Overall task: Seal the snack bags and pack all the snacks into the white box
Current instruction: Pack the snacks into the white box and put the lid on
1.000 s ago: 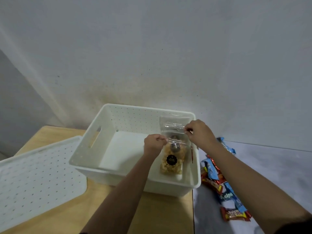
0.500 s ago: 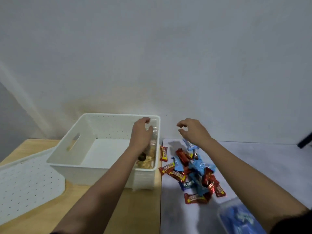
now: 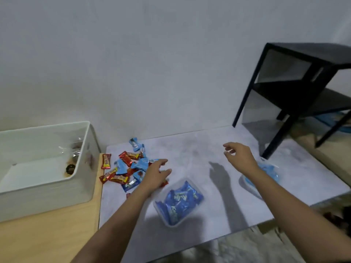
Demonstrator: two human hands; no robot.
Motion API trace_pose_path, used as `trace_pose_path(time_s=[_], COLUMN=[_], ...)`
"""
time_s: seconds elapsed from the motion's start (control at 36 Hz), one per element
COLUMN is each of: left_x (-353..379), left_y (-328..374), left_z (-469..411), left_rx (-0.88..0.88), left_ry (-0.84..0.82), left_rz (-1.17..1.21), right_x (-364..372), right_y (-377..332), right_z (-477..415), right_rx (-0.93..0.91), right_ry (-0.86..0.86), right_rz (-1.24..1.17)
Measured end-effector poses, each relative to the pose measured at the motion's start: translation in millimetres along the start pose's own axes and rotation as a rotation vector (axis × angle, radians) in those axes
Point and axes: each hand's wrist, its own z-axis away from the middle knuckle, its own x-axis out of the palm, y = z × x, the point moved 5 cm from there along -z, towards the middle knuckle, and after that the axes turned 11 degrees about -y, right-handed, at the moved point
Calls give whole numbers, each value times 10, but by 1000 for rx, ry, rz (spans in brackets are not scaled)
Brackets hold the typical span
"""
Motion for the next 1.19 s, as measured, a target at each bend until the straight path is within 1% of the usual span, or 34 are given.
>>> trace_pose_path(time_s=[0.08, 0.11, 0.17, 0.19, 0.22, 0.28, 0.33, 0.42, 0.47, 0.58, 0.69, 0.75, 0.81, 0.89, 0.97, 1.03, 1.11, 1.19], left_x=[278, 356, 473, 727, 875, 862, 840, 770, 789, 867, 989, 1048, 1097, 1206, 1296, 1310, 1330, 1339], left_y=[-172, -234, -343, -492, -616, -642, -727, -666, -597, -515, -525, -545, -500, -374, -418, -439, -369, -317], left_z=[-19, 2, 43, 10, 24, 164, 172, 155, 119, 55, 76, 86, 102, 167, 226, 252, 262, 214], left_rx=[-73, -93, -118, -171, -201, -211, -234, -175, -158, -190, -271, -266, -250, -208, -167, -167, -143, -108], left_ry=[-73, -100, -162, -222, -275, -316, -294, -218, -192, -117, -70, -73, -93, -188, -295, -320, -354, -370], left_rz=[16, -31, -202, -283, -346, -457, -543, -584, -582, -517, -365, -253, -149, -5, 125, 175, 195, 211], right_x=[13, 42, 88, 233, 328, 417, 513, 511, 462, 328, 322, 332, 325, 329, 343, 347, 349, 301], right_y=[572, 776, 1121, 1502, 1725, 1839, 1917, 1984, 2006, 2018, 2082, 2096, 2079, 2041, 1987, 1935, 1840, 1670], right_z=[187, 275, 443, 507, 577, 724, 704, 650, 602, 552, 556, 576, 598, 610, 580, 552, 519, 471], right_rx=[122, 170, 279, 360, 421, 470, 542, 588, 589, 660, 699, 700, 709, 722, 708, 696, 676, 570], right_ry=[42, 59, 102, 63, 63, 115, 116, 158, 219, 358, 357, 349, 359, 375, 334, 304, 271, 189], right_rz=[-60, -82, -83, -47, -28, -19, -72, -198, -315, -442, -447, -472, -546, -667, -678, -723, -874, -970])
